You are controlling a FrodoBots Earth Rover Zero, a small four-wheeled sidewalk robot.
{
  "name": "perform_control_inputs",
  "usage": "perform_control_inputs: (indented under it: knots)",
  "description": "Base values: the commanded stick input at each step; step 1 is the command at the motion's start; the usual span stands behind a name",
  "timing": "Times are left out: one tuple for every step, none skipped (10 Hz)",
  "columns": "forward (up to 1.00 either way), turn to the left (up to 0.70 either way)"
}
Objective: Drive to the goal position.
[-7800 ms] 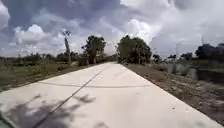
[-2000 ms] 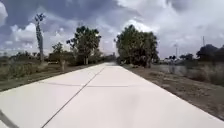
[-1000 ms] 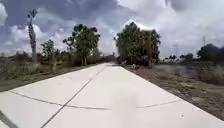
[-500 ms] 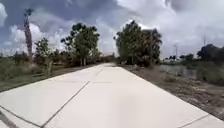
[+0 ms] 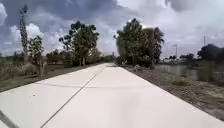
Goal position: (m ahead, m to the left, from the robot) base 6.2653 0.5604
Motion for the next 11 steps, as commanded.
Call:
perform_control_inputs:
  knots:
    - [0.85, 0.0]
    - [0.85, 0.0]
    - [0.85, 0.0]
    - [0.85, 0.0]
    - [0.85, 0.0]
    - [0.85, 0.0]
    - [0.85, 0.0]
    - [0.85, 0.0]
    - [0.85, 0.0]
    - [0.85, 0.0]
    - [0.85, 0.0]
